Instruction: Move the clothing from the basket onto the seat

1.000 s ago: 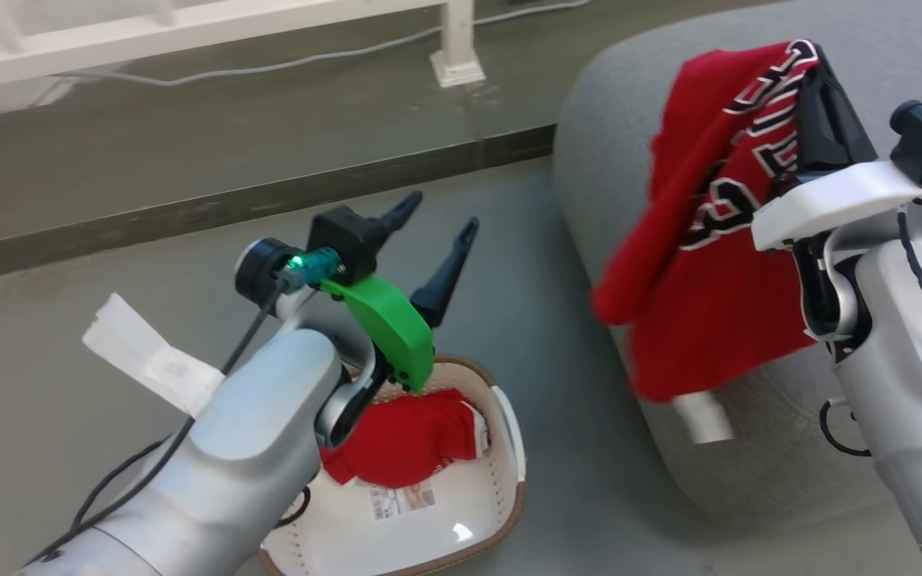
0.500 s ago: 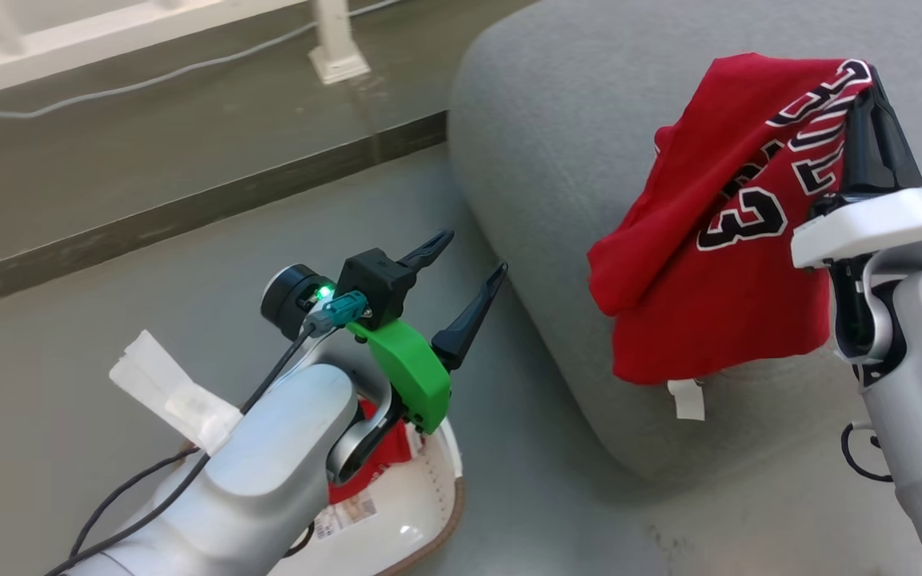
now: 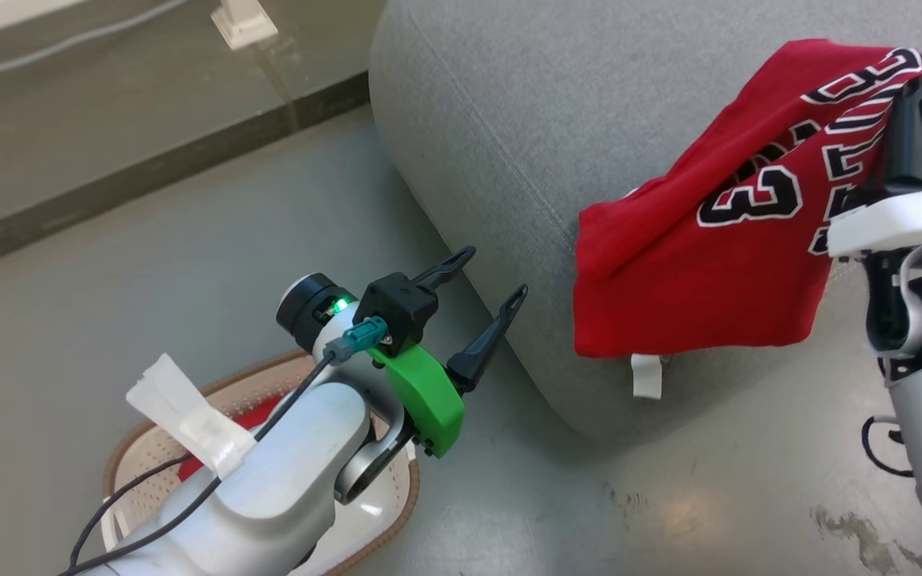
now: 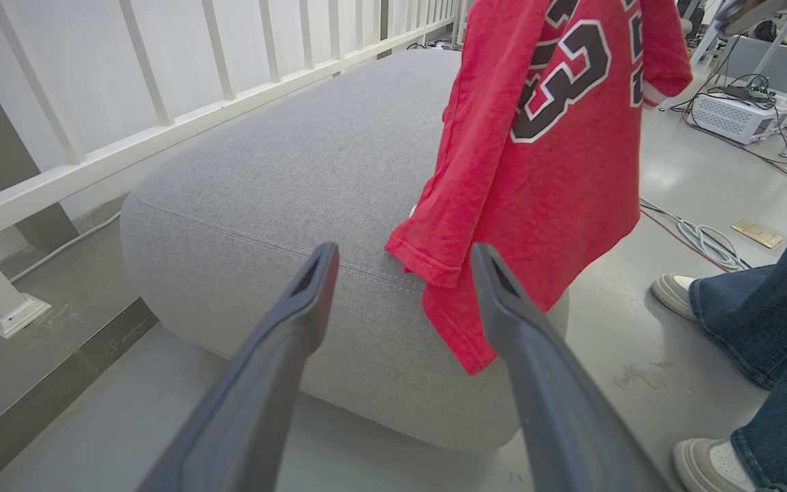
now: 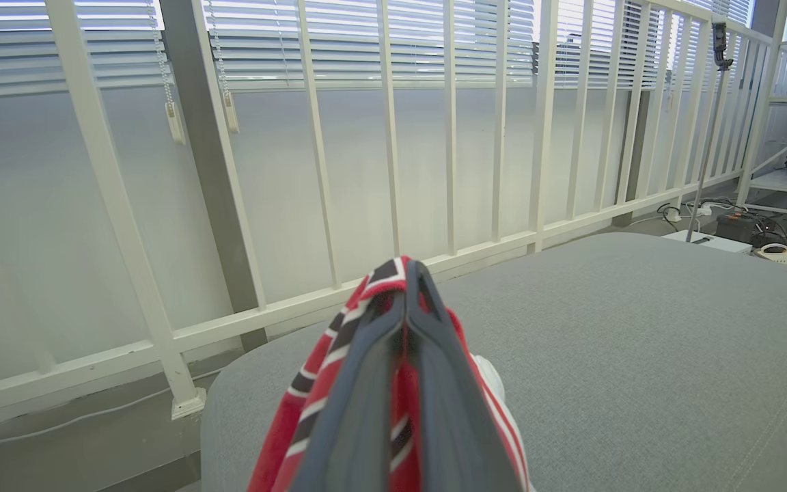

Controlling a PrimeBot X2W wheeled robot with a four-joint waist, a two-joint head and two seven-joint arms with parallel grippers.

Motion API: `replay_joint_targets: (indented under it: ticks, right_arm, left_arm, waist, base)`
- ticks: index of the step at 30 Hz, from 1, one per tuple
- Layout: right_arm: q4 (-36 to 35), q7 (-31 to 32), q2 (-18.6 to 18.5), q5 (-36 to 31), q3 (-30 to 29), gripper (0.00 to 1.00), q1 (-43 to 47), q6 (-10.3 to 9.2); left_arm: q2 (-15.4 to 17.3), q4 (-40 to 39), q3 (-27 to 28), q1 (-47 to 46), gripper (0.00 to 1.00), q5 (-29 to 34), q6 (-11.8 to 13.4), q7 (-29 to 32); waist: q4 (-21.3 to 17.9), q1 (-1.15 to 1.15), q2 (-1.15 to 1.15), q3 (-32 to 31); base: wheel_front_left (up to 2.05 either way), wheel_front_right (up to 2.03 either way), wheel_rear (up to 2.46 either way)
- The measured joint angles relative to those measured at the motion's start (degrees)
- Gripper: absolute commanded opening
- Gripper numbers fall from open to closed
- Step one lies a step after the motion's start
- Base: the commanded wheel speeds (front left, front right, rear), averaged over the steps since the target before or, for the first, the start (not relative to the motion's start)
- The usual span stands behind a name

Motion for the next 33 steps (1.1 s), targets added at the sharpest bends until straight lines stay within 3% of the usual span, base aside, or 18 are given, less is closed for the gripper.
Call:
replay_joint_targets:
  ticks: [4, 11, 14, 18, 27, 33]
  right_arm:
    - [-0.2, 0.0, -0.8, 0.5, -1.3, 0.0, -1.7, 0.97]
    - [0.5, 0.1, -5.4, 1.3, -4.1, 0.0, -13.6, 2.3]
    - [1.4, 1.4, -6.6, 2.5, -5.5, 0.0, -18.9, 2.3]
    - [2.9, 3.7, -10.9, 2.5, -8.3, 0.0, -26.6, 2.22]
    - [7.5, 5.6, -17.4, 1.6, -11.2, 0.0, -34.7, 2.11]
    - [11.5, 5.6, -17.6, 1.5, -11.9, 0.0, -36.7, 1.6]
  left_arm:
    - [0.4, -1.4, -0.3, -0.2, 1.0, 0.9, 0.3, 0.0]
    - [1.8, -4.0, -0.2, -2.0, 1.0, 1.7, 0.7, 0.1]
    - [2.0, -5.5, -0.2, -3.1, 1.0, 1.9, 1.0, 0.7]
    - [2.7, -8.1, -0.1, -5.4, 1.0, 3.7, 1.3, 1.8]
    - [3.3, -12.4, -0.4, -8.6, 1.0, 5.2, 1.5, 3.7]
    - [3.9, -14.5, -0.5, -9.2, 1.0, 5.6, 1.6, 5.3]
  waist:
    - [-0.2, 0.0, 0.0, 2.2]
    - [0.5, 0.0, 0.0, 6.2]
    - [1.2, 0.0, 0.0, 7.9]
    - [3.0, 0.0, 0.0, 10.6]
    - [7.6, 0.01, 0.0, 15.2]
    - [10.8, 0.01, 0.0, 18.1]
  base:
    - [0.0, 0.0, 0.0]
    - [0.0, 0.0, 0.0]
    - [0.0, 0.0, 0.0]
    - [0.0, 0.0, 0.0]
    - [0.0, 0.0, 0.0]
    - [0.0, 0.0, 0.0]
